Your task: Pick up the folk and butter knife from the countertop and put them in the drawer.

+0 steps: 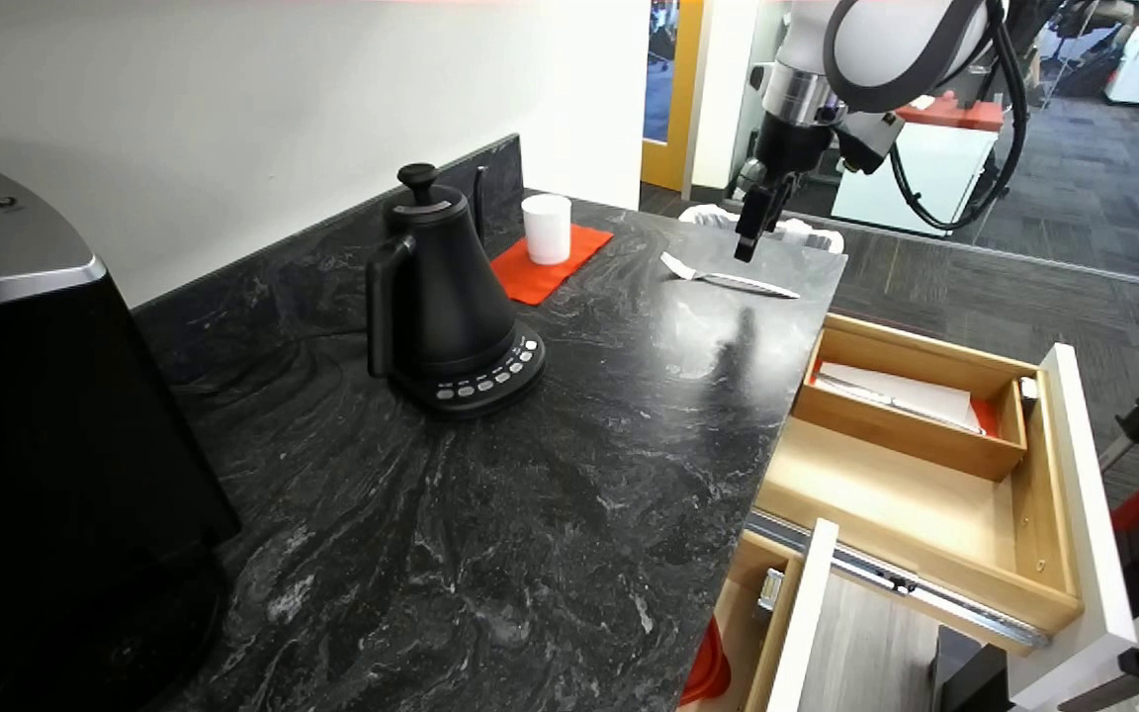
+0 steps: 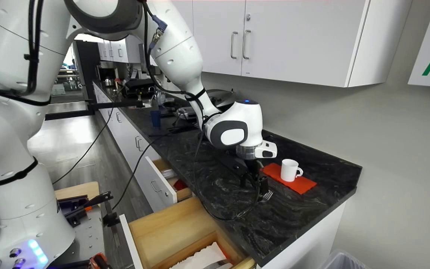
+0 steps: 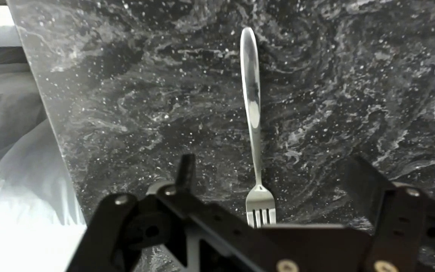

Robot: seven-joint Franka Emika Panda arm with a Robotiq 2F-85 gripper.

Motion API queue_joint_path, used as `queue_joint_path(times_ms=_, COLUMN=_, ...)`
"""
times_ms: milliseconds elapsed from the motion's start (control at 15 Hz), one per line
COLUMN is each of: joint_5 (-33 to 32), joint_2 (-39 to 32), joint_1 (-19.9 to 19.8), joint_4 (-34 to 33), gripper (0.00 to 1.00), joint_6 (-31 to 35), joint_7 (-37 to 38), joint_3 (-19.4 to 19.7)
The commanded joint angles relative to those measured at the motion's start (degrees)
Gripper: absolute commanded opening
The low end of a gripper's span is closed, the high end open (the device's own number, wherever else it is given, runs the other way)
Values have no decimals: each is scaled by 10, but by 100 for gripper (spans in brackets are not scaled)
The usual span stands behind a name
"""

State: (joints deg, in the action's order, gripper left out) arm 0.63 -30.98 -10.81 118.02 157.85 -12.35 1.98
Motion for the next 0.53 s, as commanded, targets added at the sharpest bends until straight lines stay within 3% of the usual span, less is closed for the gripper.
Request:
queue_joint_path(times_ms=0, joint_5=7, joint_2=-33, joint_1=-17, joint_4=-40, gripper=100, joint_6=-14, joint_7=-11, joint_3=-12)
queue_joint_path(times_ms=333, joint_5=5, joint_2=-51, joint_1=-25, joint_4=-31, gripper=99, joint_6=-4, joint_7=-12, joint_3=-14)
queue_joint_path(times_ms=400, joint_5=5, joint_2=-54, joint_1=-26, joint_4=-32, gripper=77, joint_6=-6, joint_7=-13, joint_3=-14)
queue_joint_path(times_ms=467, joint_5=5, joint_2=-56, joint_1=-27, joint_4=-33, gripper=74, joint_6=-7, joint_7=-14, joint_3=-15)
